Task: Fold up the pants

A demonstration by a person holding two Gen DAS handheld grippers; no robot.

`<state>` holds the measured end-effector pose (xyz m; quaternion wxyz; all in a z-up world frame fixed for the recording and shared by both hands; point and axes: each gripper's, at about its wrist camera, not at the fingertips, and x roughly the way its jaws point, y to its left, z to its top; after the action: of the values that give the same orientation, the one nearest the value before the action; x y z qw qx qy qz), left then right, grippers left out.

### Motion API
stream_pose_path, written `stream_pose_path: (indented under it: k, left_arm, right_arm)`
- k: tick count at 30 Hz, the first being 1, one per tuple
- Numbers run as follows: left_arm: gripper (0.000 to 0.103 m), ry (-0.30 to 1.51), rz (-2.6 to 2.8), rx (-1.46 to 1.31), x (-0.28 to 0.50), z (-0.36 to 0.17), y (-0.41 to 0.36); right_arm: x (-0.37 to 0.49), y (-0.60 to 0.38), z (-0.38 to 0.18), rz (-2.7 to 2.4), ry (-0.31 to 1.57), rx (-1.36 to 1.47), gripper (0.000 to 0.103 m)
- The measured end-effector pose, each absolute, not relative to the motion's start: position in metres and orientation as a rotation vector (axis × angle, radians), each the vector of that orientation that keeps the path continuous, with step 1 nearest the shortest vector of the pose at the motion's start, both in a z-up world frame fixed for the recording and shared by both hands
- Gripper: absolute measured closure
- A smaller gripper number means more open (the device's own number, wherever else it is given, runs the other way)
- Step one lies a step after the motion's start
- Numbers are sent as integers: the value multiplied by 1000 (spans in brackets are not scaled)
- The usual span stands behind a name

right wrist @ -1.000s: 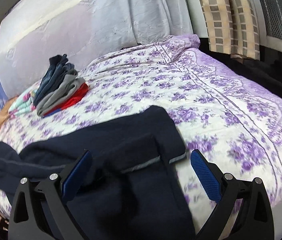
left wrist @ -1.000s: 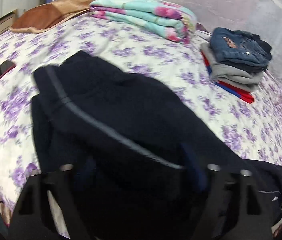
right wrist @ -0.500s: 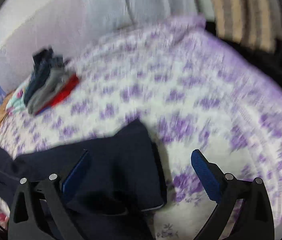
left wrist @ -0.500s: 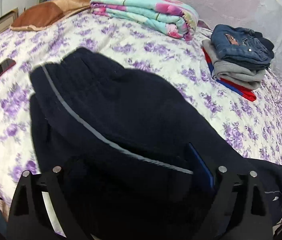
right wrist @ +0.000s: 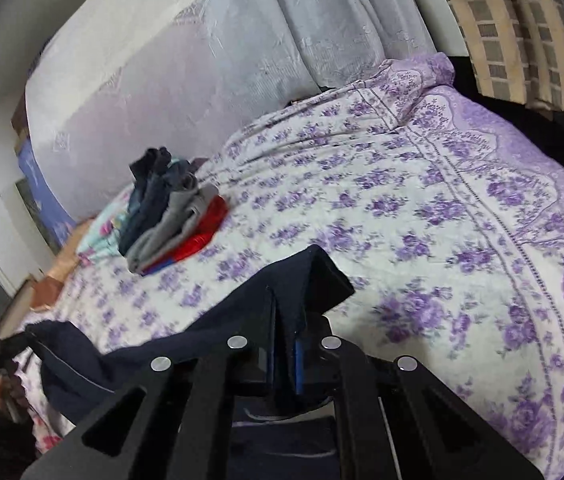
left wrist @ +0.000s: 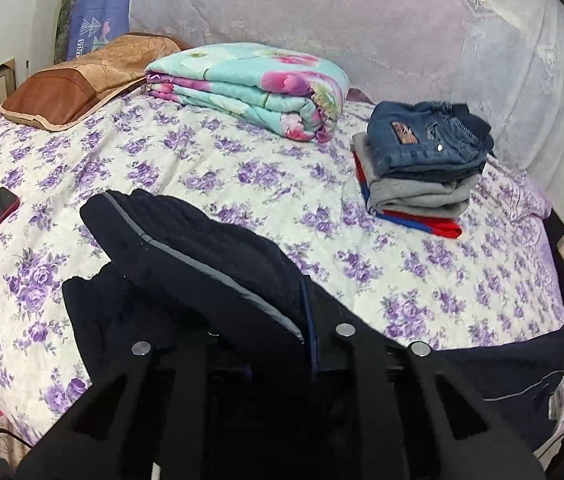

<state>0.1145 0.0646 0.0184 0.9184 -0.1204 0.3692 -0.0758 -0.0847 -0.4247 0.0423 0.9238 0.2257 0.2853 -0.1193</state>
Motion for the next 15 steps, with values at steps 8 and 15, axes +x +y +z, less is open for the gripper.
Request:
stream_pose_path:
  k: [8,15]
  left_arm:
    - [86,759,-188,-230,158,45,51]
    - [80,1021,-107,-326,326,30,44]
  right_arm:
    - [-32,-458,52,-219,584,539,97]
    - [101,-508,21,-535,843,431,45]
